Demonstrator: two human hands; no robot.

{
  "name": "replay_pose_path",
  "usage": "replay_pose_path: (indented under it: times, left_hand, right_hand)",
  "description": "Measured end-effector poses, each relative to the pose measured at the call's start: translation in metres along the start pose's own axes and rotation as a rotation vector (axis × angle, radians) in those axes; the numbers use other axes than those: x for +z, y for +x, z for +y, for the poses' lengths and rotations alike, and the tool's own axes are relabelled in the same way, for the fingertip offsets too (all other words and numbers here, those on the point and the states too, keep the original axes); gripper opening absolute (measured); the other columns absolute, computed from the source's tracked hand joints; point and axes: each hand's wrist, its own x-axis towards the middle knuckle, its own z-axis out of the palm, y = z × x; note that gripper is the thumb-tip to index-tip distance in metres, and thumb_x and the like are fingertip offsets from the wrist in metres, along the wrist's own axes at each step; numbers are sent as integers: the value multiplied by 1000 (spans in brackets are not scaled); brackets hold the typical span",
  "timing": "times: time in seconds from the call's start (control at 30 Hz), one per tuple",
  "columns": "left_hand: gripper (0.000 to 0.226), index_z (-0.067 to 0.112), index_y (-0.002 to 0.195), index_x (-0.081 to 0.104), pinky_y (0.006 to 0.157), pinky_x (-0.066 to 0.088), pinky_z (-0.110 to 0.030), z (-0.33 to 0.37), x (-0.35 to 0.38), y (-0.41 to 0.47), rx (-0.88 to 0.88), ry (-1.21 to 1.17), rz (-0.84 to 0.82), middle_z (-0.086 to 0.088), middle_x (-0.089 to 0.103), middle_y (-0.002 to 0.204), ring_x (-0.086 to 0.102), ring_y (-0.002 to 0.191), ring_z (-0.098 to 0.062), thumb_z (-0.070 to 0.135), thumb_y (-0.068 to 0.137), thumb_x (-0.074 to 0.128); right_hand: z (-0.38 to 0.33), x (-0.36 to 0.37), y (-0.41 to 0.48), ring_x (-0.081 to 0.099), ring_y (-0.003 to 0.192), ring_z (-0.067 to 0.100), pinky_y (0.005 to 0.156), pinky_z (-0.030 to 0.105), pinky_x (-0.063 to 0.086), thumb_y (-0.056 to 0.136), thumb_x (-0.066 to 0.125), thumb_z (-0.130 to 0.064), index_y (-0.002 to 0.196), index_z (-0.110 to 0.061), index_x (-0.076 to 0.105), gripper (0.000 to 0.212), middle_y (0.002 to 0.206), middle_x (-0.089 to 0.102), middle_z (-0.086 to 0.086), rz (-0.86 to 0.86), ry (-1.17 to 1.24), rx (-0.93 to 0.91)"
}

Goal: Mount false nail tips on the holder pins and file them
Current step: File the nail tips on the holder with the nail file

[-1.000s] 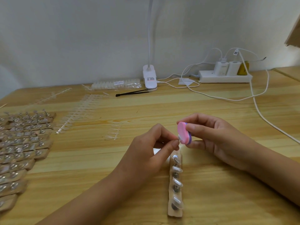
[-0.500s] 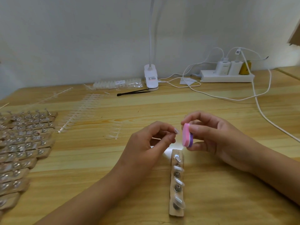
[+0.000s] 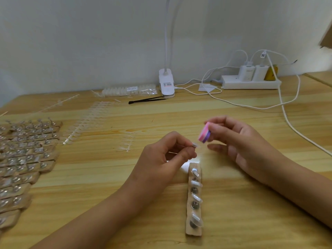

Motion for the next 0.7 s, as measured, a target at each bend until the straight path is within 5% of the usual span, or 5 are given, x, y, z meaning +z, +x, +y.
replay_pose_path:
  times: [0.07, 0.2, 0.37, 0.5, 0.7]
  left_hand:
    - [6, 32, 90, 67, 79, 55, -22, 0, 0, 0, -11, -19, 2, 8, 74, 85, 70, 87, -12, 27, 89, 65]
    - [9, 34, 87, 67, 78, 54, -19, 0, -1, 1, -2, -25, 8, 9, 73, 85, 71, 86, -9, 25, 89, 65]
    - [8, 37, 87, 65, 82, 56, -24, 0, 1, 0, 15, -2, -11, 10, 73, 91, 72, 91, -10, 28, 88, 65]
    - [10, 34, 87, 65, 79, 55, -21, 0, 0, 1, 24, 7, -10, 8, 73, 88, 71, 87, -8, 25, 89, 65]
    - [11, 33, 88, 65, 81, 56, -23, 0, 0, 1, 14, -16, -18, 8, 73, 91, 72, 91, -10, 22, 90, 65]
  right_hand:
    - [-1, -5, 3, 62, 70, 7, 62, 18, 54, 71, 76, -21, 93, -15, 70, 24, 82, 67, 2, 79, 57, 23]
    - [-1, -1, -5, 65, 74, 8, 66, 20, 55, 74, 80, -22, 92, -19, 75, 19, 85, 67, 2, -203, -16, 56]
    - [-3, -5, 0, 64, 71, 7, 63, 17, 54, 73, 74, -21, 95, -14, 70, 23, 79, 68, 1, 28, 57, 39]
    - [-3, -1, -6, 65, 74, 9, 65, 20, 55, 75, 80, -21, 90, -19, 74, 16, 84, 68, 2, -233, -33, 50]
    - [-4, -10, 2, 66, 72, 7, 63, 18, 54, 70, 76, -22, 91, -18, 70, 23, 81, 69, 0, 54, 67, 6]
